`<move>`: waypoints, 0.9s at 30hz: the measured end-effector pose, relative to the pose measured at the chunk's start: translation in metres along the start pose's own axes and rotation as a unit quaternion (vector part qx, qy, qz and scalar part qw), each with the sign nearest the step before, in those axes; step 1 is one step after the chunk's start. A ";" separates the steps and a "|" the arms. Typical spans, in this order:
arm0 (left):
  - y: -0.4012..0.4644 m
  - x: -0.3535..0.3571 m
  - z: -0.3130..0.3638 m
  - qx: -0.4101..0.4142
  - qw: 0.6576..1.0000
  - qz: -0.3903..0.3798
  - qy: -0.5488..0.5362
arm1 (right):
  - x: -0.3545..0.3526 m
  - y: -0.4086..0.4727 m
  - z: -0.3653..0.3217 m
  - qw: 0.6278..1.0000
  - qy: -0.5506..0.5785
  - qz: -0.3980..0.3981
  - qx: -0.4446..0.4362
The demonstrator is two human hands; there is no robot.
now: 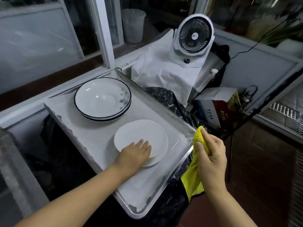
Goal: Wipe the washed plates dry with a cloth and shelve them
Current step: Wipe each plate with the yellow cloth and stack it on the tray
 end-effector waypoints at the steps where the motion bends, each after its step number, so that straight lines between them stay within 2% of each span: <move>1: 0.000 0.002 0.002 0.002 1.000 0.002 0.004 | 0.001 0.000 0.002 1.000 -0.002 -0.001 -0.001; 5: 0.003 0.017 0.009 -0.012 0.999 -0.047 0.009 | 0.007 0.001 0.012 1.000 0.000 -0.002 0.007; 10: -0.003 0.040 0.013 -0.065 0.983 -0.170 -0.035 | 0.014 -0.004 0.023 1.000 -0.008 -0.028 0.001; 20: 0.000 0.049 0.021 -0.124 0.964 -0.227 -0.057 | 0.025 -0.005 0.035 0.999 -0.010 -0.047 0.012; 24: -0.002 0.048 0.021 -0.119 0.970 -0.204 -0.052 | 0.041 0.002 0.031 0.997 -0.012 -0.079 -0.015; 27: -0.008 0.032 0.016 -0.164 0.970 -0.166 -0.068 | 0.065 0.015 0.022 0.993 0.001 -0.110 -0.049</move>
Point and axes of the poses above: each hand's wrist, its own y-axis towards the middle knuckle, its own x-axis out of the palm, z = x × y, the point moved 3 cm from there along y, towards the middle knuckle, and after that the axes turned 10 degrees about -x, right-handed, at the moved point
